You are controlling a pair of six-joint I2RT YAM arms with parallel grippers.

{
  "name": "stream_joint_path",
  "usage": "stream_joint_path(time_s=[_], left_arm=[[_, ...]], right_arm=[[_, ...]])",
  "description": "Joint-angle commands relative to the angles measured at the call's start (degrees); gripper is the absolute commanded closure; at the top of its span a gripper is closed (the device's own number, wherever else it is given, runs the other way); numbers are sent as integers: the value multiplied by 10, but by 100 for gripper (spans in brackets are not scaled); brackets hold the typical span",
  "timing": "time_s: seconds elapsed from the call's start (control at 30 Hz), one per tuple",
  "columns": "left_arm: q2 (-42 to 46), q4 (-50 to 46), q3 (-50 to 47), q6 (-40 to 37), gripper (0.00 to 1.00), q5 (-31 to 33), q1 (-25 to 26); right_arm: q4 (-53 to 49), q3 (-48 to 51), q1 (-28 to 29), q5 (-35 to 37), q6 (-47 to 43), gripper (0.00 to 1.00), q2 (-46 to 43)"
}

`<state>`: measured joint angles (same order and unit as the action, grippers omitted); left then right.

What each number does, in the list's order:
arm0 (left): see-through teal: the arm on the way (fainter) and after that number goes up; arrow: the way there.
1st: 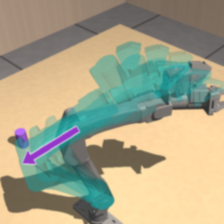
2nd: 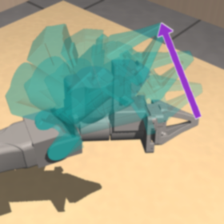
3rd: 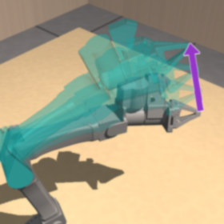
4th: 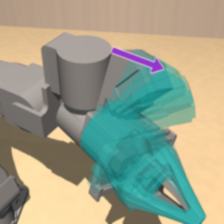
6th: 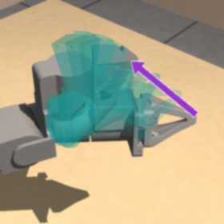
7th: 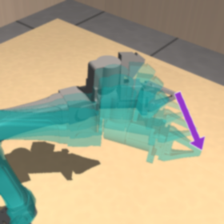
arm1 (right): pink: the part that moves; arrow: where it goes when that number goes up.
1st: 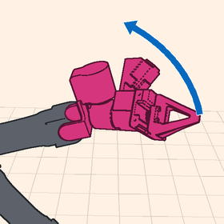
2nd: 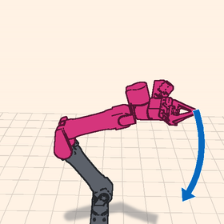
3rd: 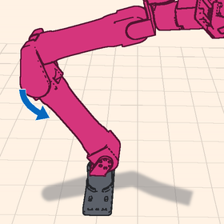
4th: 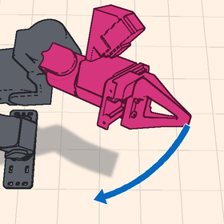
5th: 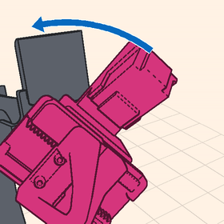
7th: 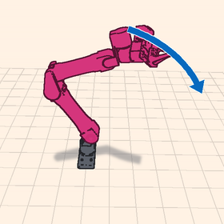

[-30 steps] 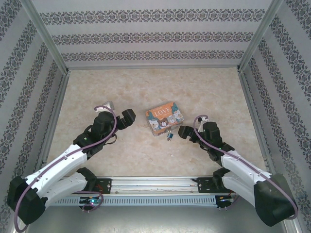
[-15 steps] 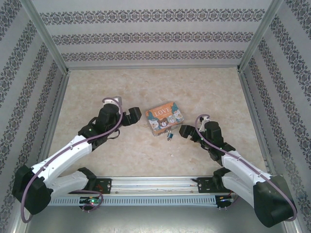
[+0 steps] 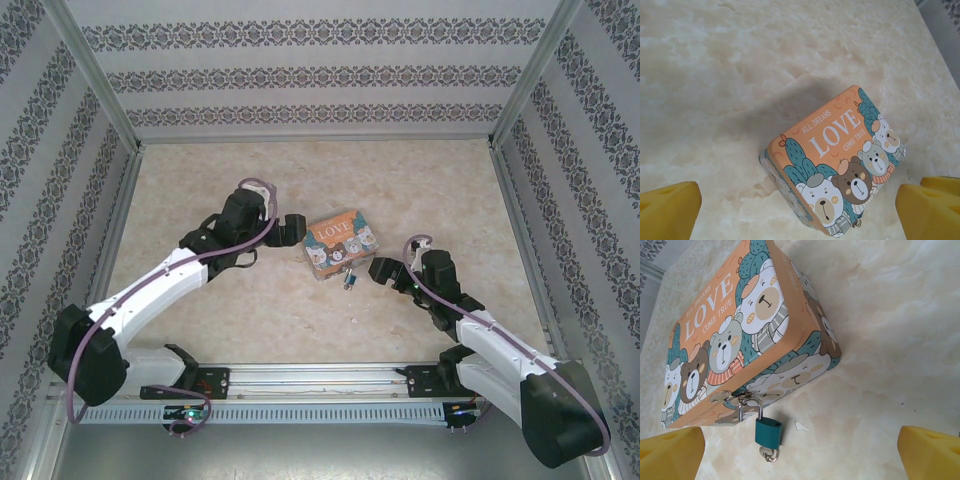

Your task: Unlock a padlock with a key

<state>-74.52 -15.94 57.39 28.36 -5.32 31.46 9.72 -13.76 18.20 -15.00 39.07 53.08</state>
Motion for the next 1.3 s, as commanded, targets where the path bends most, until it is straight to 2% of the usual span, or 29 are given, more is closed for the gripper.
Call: stream_joint_path(time_s=[0.0, 0.33, 0.67, 0.87, 1.03, 1.27], left_arm=[[-30, -42, 38, -46, 1, -26, -5], [-120, -78, 112, -97, 1, -54, -5], [-192, -76, 157, -94, 1, -111, -5], [-246, -85, 195, -112, 1, -114, -5], [-303, -128, 247, -133, 1, -114, -5], [-348, -168, 291, -167, 1, -79, -5]], right_arm=[[-2, -15, -3, -13, 9, 2, 2], [-10, -27, -3, -30, 20, 2, 11], [7, -29, -3, -50, 20, 2, 16], [9, -41, -1, -66, 16, 2, 29], [9, -47, 3, -69, 13, 2, 30], [9, -46, 9, -74, 10, 2, 34]])
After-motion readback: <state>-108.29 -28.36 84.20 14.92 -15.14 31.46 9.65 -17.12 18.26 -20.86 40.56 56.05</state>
